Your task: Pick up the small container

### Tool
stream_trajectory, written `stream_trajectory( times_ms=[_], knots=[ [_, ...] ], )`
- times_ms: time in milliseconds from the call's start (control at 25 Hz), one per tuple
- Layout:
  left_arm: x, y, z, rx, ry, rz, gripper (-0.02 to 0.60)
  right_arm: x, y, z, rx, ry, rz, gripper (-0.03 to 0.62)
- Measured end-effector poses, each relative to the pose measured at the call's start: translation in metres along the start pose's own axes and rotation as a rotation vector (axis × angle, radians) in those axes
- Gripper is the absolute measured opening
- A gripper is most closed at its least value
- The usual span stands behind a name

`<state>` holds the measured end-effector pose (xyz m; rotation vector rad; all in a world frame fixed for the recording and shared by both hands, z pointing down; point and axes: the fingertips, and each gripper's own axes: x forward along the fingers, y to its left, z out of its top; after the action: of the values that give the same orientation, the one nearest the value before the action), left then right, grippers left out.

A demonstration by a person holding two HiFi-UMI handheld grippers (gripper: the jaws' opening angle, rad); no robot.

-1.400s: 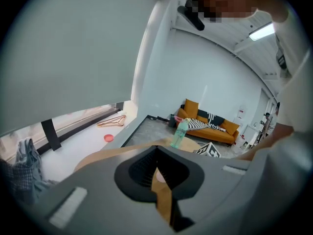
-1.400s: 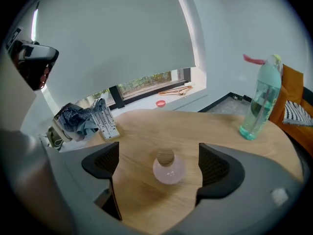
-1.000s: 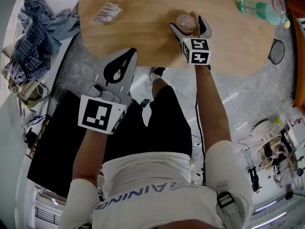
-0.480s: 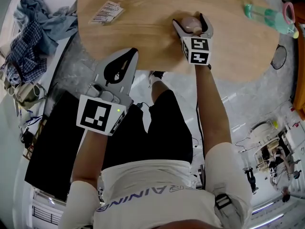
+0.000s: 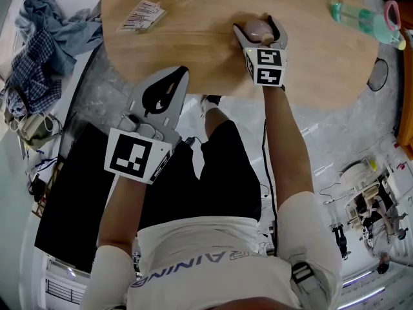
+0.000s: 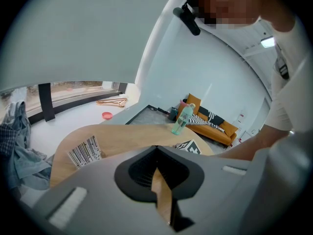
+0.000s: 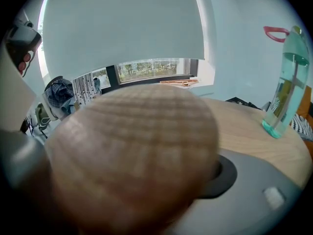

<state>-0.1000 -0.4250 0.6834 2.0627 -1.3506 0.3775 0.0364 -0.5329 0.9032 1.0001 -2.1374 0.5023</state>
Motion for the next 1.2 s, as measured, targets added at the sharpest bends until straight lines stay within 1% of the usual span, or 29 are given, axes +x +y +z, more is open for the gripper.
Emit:
stream_trajectory(
  times_ms=[200,320,440,560,800,1000,1080,1200],
  knots=[
    [-0.004,0.003,-0.001,0.002,0.007,0.004,0.002,-0.003,-0.004,0.004,0.027,-0.004,0.028,0.426],
    [-0.012,0.004,-0.002,0.001,0.027,0.005,0.002,-0.018,-0.006,0.012,0.036,-0.022,0.024,0.428],
    [-0.017,0.007,0.005,-0.002,-0.009,0.015,0.002,-0.038,-0.001,0.024,0.048,-0.042,0.032,0.428],
    [-0.023,0.003,0.018,0.009,-0.04,0.006,0.002,-0.065,0.012,0.042,0.04,-0.075,0.053,0.428],
    [-0.055,-0.014,0.051,0.047,-0.086,-0.033,0.002,-0.142,0.05,0.089,0.009,-0.145,0.099,0.43],
    [-0.095,-0.03,0.092,0.058,-0.157,-0.059,0.002,-0.222,0.071,0.145,-0.024,-0.21,0.066,0.43],
    [-0.117,-0.042,0.108,0.068,-0.18,-0.075,0.002,-0.258,0.079,0.167,-0.021,-0.234,0.056,0.43],
    [-0.153,-0.067,0.123,0.079,-0.192,-0.111,0.002,-0.316,0.093,0.2,-0.024,-0.276,0.048,0.43]
  ],
)
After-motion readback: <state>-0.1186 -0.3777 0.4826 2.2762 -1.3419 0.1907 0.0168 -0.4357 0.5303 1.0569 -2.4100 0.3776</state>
